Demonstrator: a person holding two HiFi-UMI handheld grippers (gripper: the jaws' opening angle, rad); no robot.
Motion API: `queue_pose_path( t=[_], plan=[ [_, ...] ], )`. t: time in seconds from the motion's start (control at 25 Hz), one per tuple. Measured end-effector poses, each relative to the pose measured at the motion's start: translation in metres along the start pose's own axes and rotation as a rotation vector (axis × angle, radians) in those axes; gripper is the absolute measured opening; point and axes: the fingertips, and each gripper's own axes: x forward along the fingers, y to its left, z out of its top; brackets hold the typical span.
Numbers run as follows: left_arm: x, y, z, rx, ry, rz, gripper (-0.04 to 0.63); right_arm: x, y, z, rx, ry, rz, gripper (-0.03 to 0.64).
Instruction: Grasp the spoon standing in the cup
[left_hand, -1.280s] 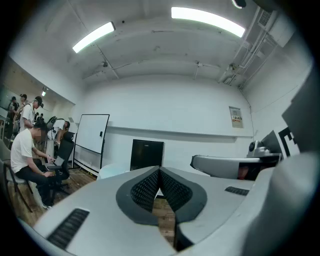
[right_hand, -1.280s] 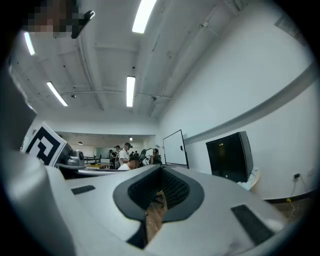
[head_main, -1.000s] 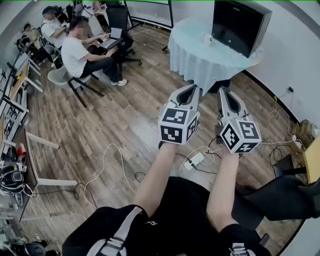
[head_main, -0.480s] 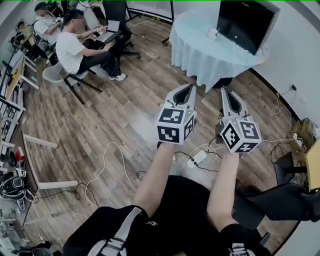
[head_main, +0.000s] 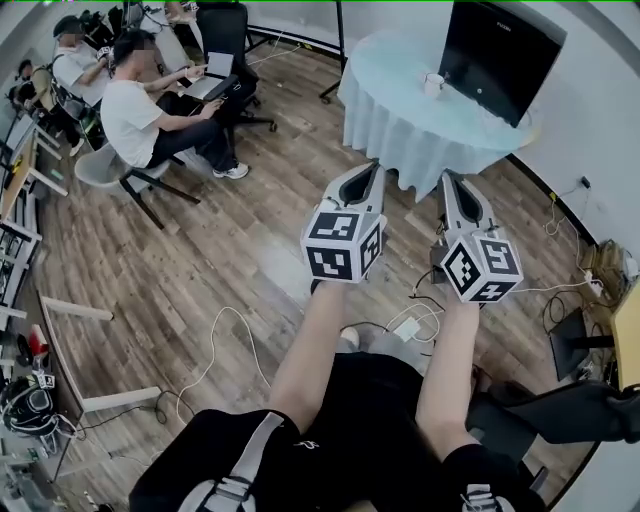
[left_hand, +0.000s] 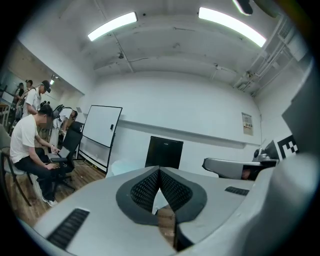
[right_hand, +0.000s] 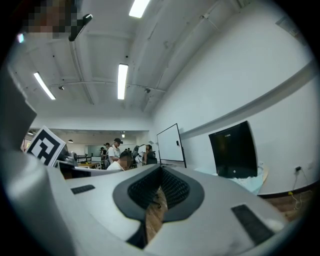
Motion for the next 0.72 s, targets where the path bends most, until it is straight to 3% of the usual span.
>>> queue_pose_path(
  t=[0.12,0.28,0.4,0.72],
  plan=[
    [0.002,0.018,0.004,-0.009,-0.003,0.010,0.014,0.008,-0.008,0.007,0.011,-0.020,-0.019,0.006],
    [0.006,0.026,0.019,-0.010,-0.039,0.001,0.014,0.016,-0.025,0.023,-0.133,0.000,-0.118,0.006],
    [0.012,0.035,0.025,-0.011,-0.049,-0.003,0.014,0.026,-0.018,0.028,-0.108,-0.035,-0.082,0.006],
    [0.049,0.033,0.008,-0.003,0.016,-0.045,0.014,0.054,-0.026,0.002,-0.084,0.017,-0.057,0.006]
  ],
)
